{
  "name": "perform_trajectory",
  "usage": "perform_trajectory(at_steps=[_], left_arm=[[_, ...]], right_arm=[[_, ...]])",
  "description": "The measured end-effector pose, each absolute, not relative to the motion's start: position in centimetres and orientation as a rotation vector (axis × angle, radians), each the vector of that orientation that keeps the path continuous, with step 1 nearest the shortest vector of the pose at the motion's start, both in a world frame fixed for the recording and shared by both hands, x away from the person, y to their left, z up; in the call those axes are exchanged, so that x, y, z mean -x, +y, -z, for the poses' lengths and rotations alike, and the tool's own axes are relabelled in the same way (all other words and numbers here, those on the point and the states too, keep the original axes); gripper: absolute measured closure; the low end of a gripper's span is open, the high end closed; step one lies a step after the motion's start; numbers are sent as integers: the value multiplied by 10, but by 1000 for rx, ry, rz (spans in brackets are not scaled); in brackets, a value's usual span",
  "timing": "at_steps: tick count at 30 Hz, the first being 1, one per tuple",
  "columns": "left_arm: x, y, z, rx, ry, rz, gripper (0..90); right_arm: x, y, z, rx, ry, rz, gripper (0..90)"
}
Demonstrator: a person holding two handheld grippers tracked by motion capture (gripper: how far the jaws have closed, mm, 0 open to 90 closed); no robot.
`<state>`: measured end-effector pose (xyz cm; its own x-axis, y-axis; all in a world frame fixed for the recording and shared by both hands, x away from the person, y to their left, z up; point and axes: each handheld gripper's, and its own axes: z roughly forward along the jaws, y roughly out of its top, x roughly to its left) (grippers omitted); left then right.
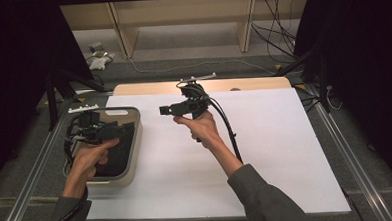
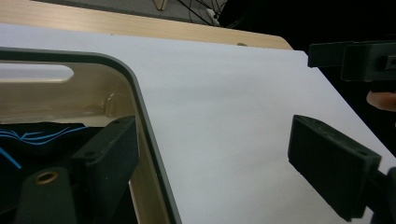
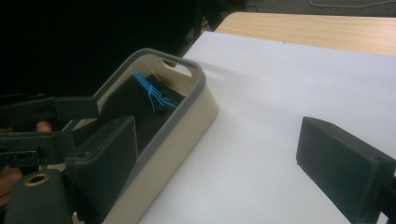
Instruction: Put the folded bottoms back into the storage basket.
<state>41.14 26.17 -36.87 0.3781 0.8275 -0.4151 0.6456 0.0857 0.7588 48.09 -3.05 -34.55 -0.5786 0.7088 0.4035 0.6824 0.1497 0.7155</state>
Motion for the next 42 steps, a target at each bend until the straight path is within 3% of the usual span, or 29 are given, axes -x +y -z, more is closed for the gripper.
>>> perform_trajectory(at_steps=[42], left_arm=[[-402, 222, 375, -1654, 1187, -232, 159]], right_arm=[[-460, -100, 347, -1388, 2231, -1512, 131]])
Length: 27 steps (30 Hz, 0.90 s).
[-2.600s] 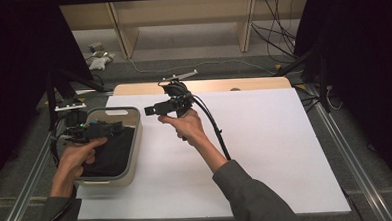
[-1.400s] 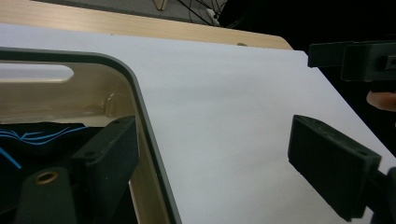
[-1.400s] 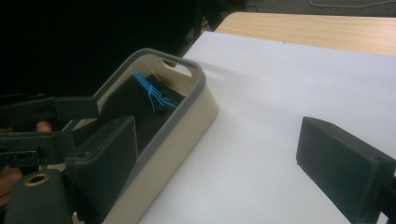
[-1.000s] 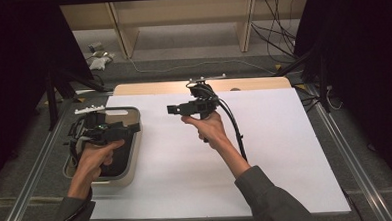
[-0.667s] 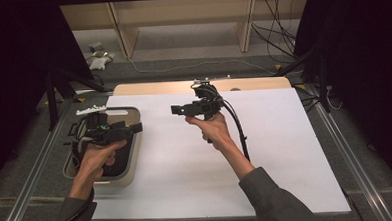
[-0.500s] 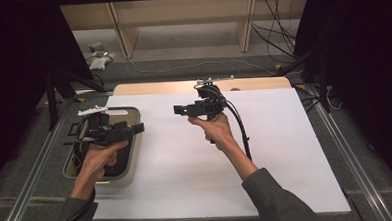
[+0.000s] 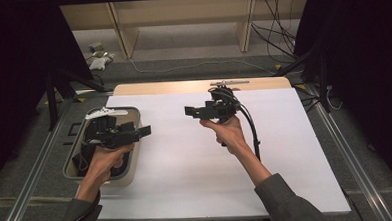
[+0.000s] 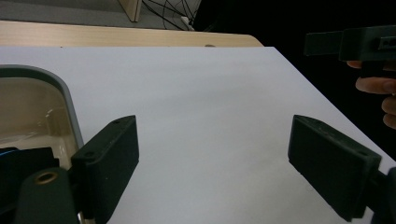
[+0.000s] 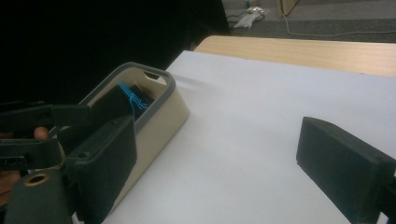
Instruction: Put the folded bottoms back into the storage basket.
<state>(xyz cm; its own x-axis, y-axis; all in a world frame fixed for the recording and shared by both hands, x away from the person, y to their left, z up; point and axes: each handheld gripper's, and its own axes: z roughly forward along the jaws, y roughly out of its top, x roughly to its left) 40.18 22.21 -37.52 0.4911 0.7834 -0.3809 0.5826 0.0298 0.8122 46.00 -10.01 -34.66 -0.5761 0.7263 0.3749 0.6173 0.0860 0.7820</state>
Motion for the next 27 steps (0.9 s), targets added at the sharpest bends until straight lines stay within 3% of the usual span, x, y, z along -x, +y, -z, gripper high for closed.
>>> perform_trajectory(at_steps=[27], left_arm=[[-392, 197, 389, -1713, 1091, -219, 153]], right_arm=[[-429, -158, 367, -1328, 2153, -1581, 107]])
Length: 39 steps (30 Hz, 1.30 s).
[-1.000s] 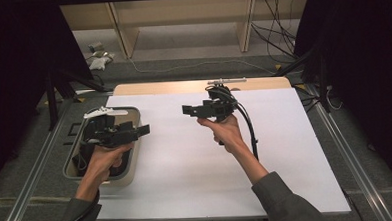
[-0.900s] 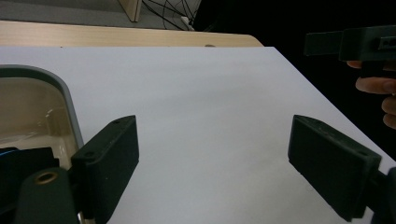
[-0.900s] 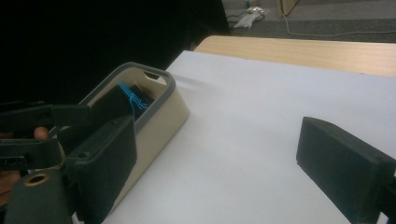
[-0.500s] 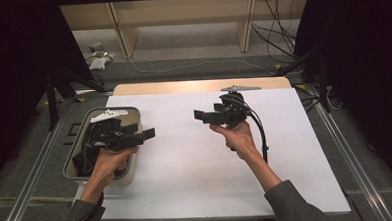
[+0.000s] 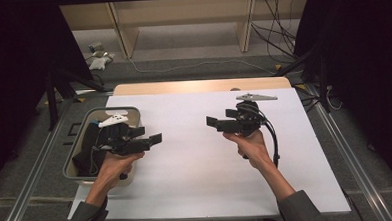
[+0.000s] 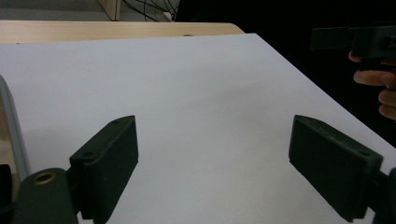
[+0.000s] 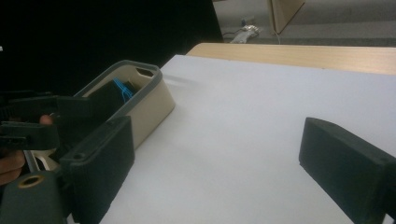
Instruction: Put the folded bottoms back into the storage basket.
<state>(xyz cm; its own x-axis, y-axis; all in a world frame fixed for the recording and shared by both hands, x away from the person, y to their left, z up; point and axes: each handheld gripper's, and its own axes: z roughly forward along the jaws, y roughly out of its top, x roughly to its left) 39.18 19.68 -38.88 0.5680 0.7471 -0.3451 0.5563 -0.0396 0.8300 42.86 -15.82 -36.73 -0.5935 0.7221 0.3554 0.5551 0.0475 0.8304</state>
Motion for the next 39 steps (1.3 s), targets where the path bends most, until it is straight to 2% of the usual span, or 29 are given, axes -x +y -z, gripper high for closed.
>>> perform_trajectory(at_steps=[19, 39], left_arm=[[-372, 175, 395, -1733, 958, -219, 139], [-359, 172, 404, -1724, 901, -290, 120]], right_arm=[[-404, -182, 381, -1237, 2128, -1618, 39], [-375, -204, 389, -1175, 2089, -1631, 39]])
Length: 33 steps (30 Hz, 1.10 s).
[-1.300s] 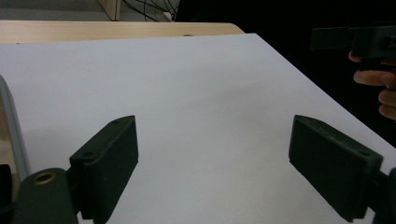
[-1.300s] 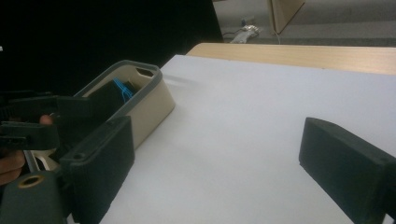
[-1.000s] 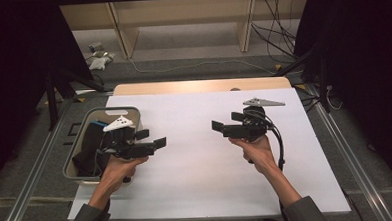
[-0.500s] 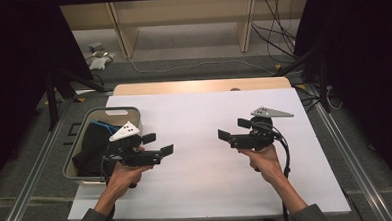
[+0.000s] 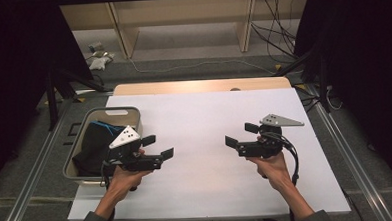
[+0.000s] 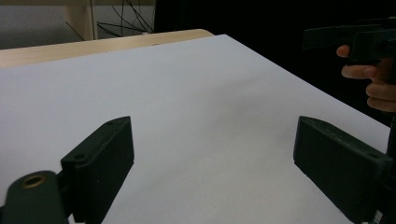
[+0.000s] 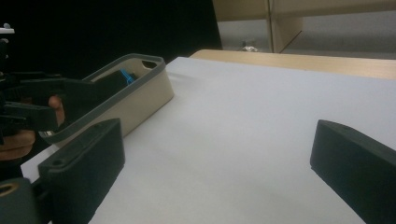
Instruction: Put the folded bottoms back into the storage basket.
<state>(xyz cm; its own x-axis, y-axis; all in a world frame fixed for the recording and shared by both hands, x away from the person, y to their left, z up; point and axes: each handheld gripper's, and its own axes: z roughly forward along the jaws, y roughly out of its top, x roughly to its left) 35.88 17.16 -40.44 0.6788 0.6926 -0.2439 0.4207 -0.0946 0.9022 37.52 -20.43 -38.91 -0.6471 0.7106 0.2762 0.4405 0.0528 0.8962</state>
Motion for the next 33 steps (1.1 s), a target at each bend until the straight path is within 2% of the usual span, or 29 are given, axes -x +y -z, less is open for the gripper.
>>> perform_trajectory(at_steps=[33], left_arm=[[-335, 181, 422, -1715, 821, -312, 100]], right_arm=[[-338, -219, 410, -1094, 2076, -1568, 36]])
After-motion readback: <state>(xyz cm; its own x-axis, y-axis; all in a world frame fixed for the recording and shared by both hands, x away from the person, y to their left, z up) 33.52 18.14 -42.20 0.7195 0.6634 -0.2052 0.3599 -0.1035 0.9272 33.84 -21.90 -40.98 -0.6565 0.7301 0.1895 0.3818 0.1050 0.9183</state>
